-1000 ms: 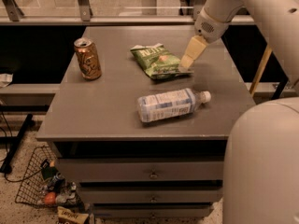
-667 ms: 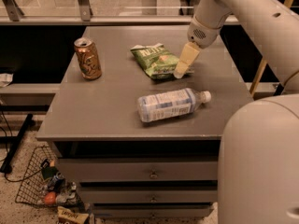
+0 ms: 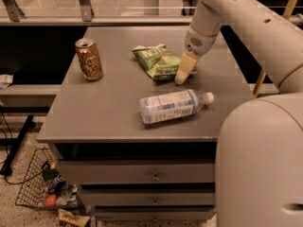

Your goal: Pick green jalapeno chip bag

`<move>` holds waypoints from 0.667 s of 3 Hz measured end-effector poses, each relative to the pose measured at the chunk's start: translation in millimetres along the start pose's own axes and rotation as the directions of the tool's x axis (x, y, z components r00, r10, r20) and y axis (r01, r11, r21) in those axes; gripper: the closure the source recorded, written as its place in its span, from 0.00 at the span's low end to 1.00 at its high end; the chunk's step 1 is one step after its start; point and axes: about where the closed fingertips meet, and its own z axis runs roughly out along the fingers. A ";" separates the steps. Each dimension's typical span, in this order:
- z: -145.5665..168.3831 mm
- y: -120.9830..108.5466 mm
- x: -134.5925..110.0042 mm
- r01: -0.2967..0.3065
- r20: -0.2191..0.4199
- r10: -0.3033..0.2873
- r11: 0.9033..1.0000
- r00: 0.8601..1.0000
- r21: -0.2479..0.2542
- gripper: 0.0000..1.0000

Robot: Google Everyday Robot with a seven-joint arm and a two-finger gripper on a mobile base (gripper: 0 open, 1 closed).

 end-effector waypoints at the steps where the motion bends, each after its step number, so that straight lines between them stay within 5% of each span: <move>1: 6.3 4.9 -6.0 0.021 -0.004 -0.021 1.000 1.000 -0.018 0.48; 2: 1.1 10.2 -14.6 0.046 0.006 -0.046 0.999 0.999 -0.021 0.70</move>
Offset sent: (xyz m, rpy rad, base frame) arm -0.0097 0.0245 0.0188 0.0114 0.0138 0.0838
